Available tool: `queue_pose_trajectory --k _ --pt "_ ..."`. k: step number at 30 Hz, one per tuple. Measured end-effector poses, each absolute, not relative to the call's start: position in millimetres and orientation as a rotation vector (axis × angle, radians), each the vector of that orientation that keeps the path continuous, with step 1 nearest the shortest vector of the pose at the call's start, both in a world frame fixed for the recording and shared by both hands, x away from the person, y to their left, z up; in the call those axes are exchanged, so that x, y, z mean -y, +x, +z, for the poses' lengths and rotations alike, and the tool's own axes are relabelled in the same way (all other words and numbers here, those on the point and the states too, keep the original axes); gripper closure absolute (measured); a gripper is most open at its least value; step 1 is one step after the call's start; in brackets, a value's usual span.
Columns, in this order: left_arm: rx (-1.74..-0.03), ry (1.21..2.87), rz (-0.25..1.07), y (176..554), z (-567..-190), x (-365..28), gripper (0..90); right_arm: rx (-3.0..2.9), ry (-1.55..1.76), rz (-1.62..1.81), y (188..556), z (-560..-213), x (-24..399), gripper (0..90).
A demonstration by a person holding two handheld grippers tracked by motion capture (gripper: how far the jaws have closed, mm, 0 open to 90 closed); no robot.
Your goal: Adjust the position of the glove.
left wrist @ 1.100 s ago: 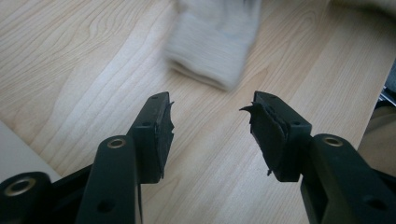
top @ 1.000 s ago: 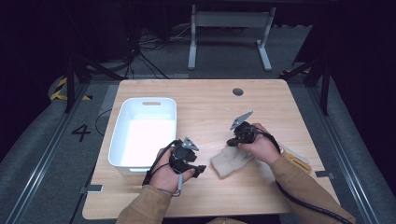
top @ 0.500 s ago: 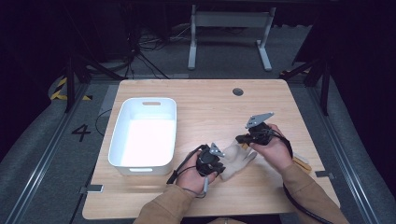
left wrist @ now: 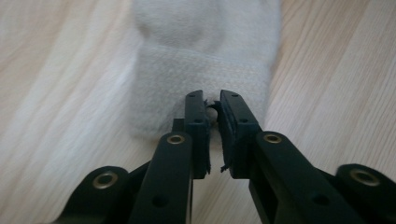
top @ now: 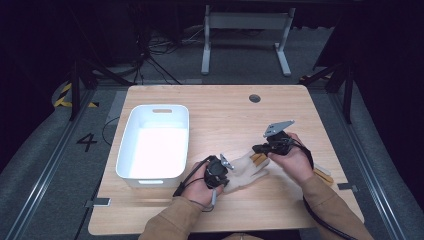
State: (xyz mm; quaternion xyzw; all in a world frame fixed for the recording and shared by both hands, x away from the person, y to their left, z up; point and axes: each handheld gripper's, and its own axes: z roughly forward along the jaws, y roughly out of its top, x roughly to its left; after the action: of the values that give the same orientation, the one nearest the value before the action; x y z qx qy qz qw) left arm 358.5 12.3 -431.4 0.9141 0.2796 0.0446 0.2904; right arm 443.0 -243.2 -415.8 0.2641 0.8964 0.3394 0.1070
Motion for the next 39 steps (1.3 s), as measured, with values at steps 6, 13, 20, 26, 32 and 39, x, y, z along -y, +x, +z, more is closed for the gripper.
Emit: queue_pose_trajectory --k 6,13,20,26,32,39 --pt "-0.786 2.362 0.13 354.8 -418.5 -26.1 76.9 -2.663 0.74 0.993 449.1 -425.5 228.6 89.6" --pt "-0.793 2.315 0.117 352.6 -406.3 -36.0 72.8 -2.723 0.753 0.896 450.3 -434.2 224.8 89.8" --pt "-0.783 2.298 0.123 357.2 -397.5 -41.8 71.2 -2.83 0.782 0.766 427.3 -432.7 239.0 89.8" --pt "-0.765 2.287 0.117 362.6 -391.7 -40.7 70.6 -2.883 0.813 0.71 410.6 -431.2 247.6 89.9" --pt "-0.751 2.283 0.112 365.3 -389.1 -39.2 69.5 -2.857 0.816 0.748 398.5 -425.1 255.1 89.7" --pt "-0.746 2.277 0.091 367.5 -381.9 -41.4 65.3 -2.618 0.927 0.915 395.7 -390.7 297.2 85.6"
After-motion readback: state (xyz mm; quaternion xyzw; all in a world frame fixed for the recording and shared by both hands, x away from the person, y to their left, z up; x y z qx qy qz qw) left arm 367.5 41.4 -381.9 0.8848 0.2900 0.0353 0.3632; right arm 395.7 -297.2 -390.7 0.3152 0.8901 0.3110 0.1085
